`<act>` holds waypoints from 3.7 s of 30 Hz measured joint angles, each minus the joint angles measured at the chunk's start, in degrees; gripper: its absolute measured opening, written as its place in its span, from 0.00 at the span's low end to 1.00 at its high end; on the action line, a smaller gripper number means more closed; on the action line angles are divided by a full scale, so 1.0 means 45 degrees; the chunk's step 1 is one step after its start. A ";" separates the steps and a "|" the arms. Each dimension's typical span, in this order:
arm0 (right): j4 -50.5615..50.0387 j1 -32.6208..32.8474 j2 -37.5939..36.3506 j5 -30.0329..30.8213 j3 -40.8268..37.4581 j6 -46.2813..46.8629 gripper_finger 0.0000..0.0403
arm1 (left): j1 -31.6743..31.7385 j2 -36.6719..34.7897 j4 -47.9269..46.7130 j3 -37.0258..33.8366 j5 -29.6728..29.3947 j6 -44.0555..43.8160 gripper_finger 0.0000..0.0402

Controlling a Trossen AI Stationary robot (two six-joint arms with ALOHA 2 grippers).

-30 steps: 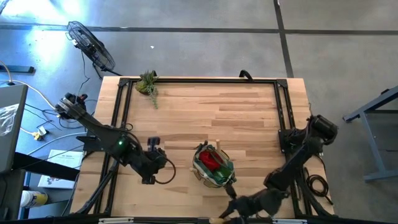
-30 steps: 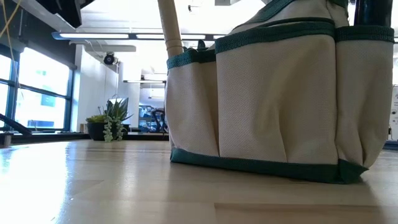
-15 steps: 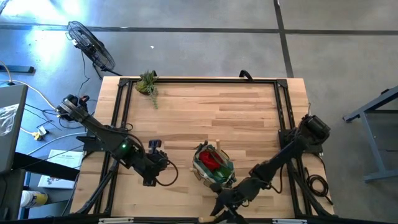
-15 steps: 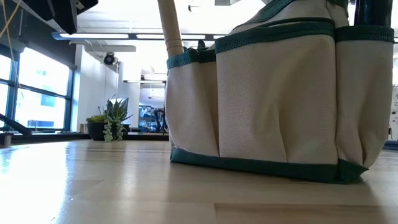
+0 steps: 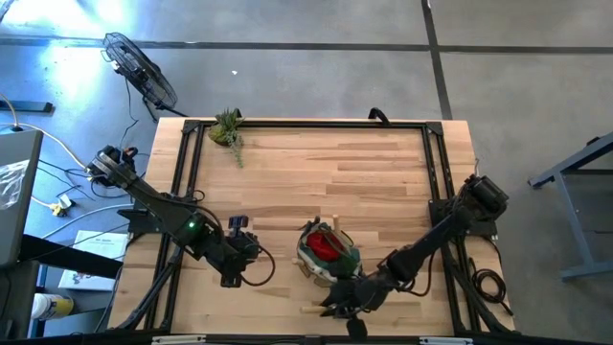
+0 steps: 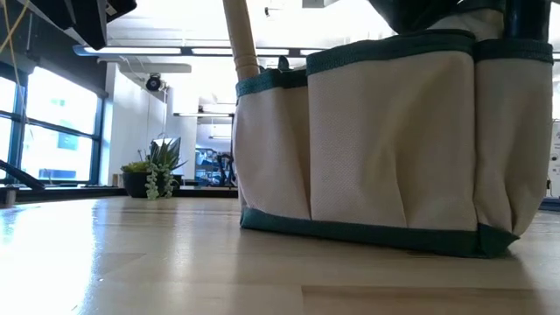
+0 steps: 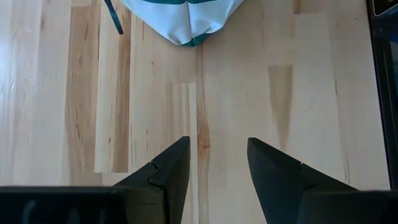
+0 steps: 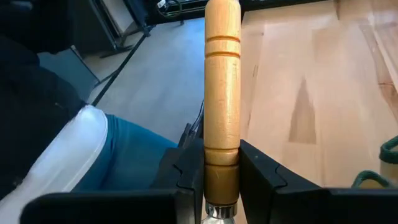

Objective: Pick & Place Garden tools in Gardening bag
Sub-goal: Put the trowel into the light brown gardening bag

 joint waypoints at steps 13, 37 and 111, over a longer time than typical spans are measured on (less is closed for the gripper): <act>-0.2449 0.0303 -0.0509 0.1719 -0.0010 0.0416 0.15 | 0.0000 0.0000 0.0137 0.0000 -0.0023 -0.0003 0.38; -0.6764 0.1347 -0.1219 1.0244 -0.0010 0.0740 0.15 | 0.0000 -0.0005 0.0704 0.0000 -0.0008 -0.0010 0.38; 0.7140 0.1973 0.2886 1.7626 0.1252 -0.5191 0.15 | -0.3754 0.0044 0.0612 0.0005 -0.1742 -0.4040 0.38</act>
